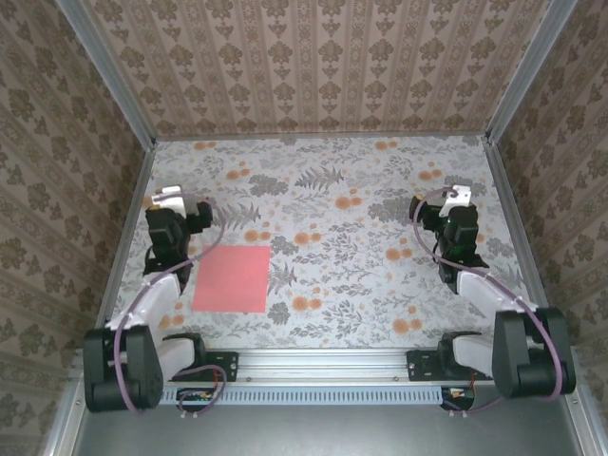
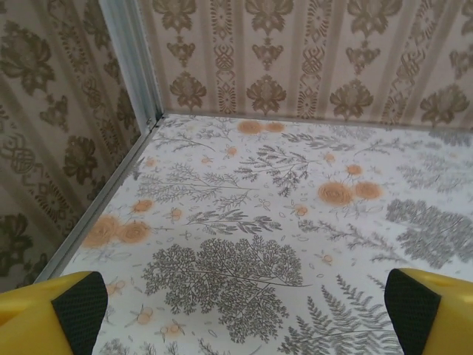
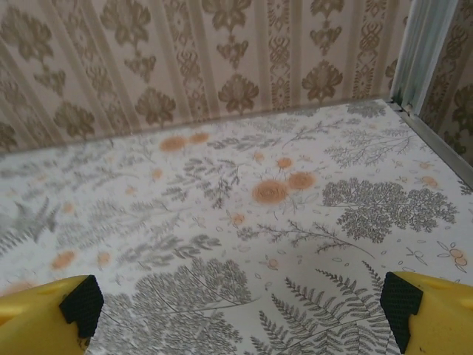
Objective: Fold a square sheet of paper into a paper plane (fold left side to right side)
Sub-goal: Move the square sheet of paper to the center of the table.
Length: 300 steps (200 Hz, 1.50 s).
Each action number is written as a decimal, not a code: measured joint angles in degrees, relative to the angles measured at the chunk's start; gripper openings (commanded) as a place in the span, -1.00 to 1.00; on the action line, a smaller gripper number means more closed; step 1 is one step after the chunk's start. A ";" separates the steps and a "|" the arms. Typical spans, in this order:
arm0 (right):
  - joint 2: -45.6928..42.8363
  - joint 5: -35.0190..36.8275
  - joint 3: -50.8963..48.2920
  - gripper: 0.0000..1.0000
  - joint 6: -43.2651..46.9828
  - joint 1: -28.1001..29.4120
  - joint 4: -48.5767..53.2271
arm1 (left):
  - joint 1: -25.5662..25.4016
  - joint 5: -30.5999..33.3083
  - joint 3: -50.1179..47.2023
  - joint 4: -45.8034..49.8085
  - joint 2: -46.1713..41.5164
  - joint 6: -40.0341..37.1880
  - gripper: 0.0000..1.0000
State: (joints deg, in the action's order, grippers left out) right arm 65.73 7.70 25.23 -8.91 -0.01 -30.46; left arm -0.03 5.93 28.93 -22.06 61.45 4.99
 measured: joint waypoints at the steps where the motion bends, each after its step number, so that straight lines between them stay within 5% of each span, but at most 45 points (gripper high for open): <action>1: -0.31 0.02 0.17 1.00 -0.28 0.00 0.48 | 0.00 0.13 0.42 0.68 -0.24 0.26 1.00; 41: -7.34 -1.07 4.15 1.00 -8.50 0.02 15.41 | -0.02 -0.79 10.36 22.64 -3.21 9.14 0.76; 89: -11.43 -5.95 8.50 0.99 -15.78 1.07 32.20 | -3.13 -5.73 13.38 43.50 -2.12 14.84 -0.10; 142: -12.13 -8.17 8.83 1.00 -19.58 4.92 40.15 | -16.85 -9.90 10.19 50.40 4.11 20.96 -0.65; 213: -12.13 -8.11 9.70 1.00 -20.06 7.87 41.64 | -26.08 -10.43 11.15 49.05 21.64 24.24 -0.95; 300: -11.26 -7.96 10.36 1.00 -20.04 8.22 42.38 | -31.19 -11.30 19.96 44.57 31.47 24.87 -0.99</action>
State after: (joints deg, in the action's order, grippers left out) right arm 54.48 -0.25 35.59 -28.95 8.21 11.92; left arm -31.22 -5.37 48.88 22.50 92.92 29.87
